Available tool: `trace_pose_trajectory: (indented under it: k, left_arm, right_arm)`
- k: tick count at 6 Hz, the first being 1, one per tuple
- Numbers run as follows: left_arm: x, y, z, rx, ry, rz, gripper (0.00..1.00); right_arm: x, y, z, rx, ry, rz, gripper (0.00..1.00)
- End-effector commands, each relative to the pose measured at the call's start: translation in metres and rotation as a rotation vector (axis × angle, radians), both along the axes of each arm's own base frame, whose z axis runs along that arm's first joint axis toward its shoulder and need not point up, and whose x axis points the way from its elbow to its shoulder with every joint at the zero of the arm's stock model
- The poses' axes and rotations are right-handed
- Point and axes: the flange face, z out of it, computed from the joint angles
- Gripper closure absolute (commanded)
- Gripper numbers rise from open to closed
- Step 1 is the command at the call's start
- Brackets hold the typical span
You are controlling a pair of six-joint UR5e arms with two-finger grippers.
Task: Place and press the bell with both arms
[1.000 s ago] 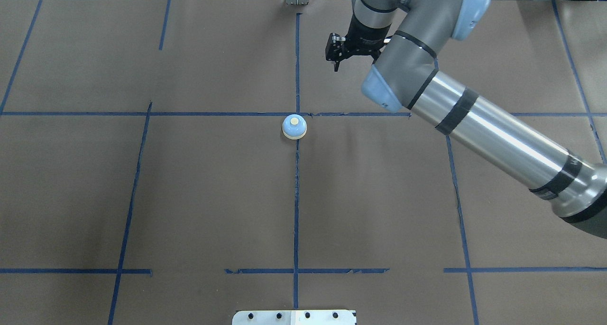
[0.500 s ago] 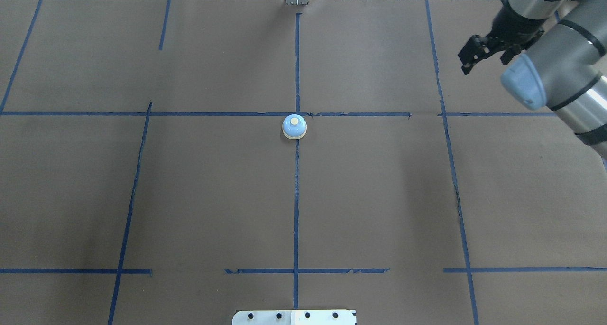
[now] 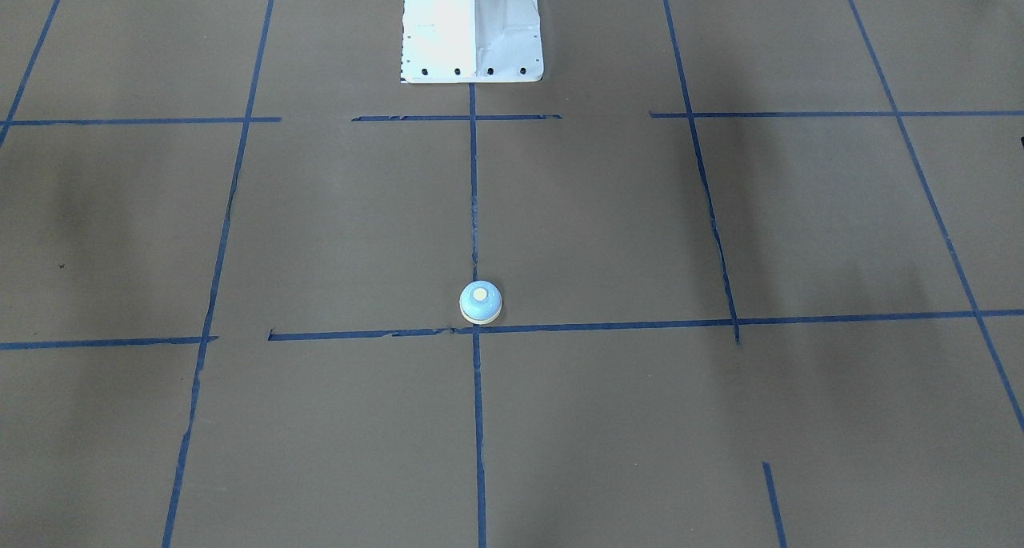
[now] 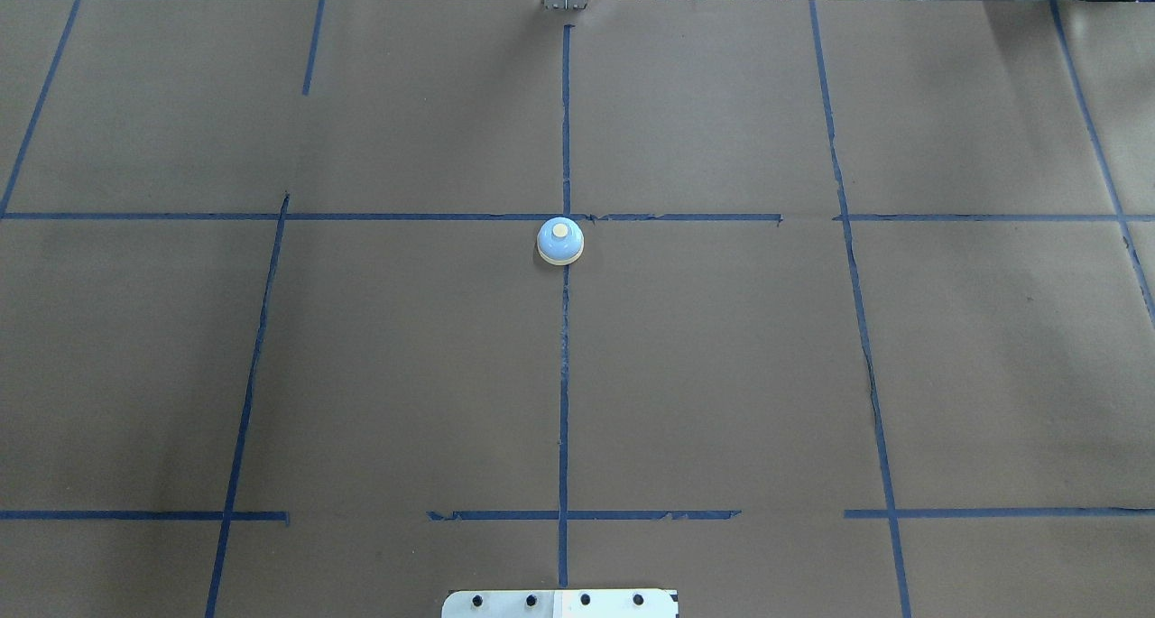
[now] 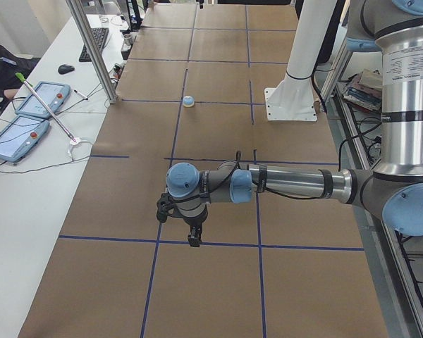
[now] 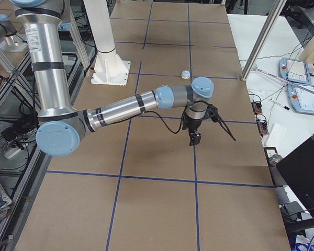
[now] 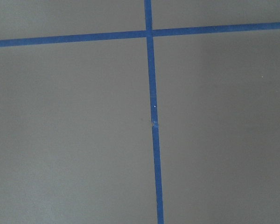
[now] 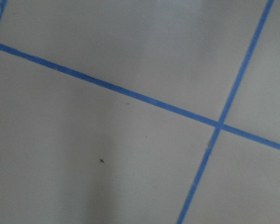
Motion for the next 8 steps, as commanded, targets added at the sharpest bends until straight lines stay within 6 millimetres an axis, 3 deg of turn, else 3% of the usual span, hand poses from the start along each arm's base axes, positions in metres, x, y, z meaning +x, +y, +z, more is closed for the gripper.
trace_pose_trajectory:
  k: [1, 8]
  left_arm:
    - [-0.0012, 0.0017, 0.0012, -0.002, -0.016, 0.001, 0.0]
    - [-0.0021, 0.0089, 0.0069, -0.014, -0.015, -0.001, 0.0]
  right_arm:
    - [0.0497, 0.0576, 0.0579, -0.083, -0.024, 0.053, 0.0]
    - [0.0473, 0.0599, 0.0615, -0.096, -0.049, 0.052, 0.0]
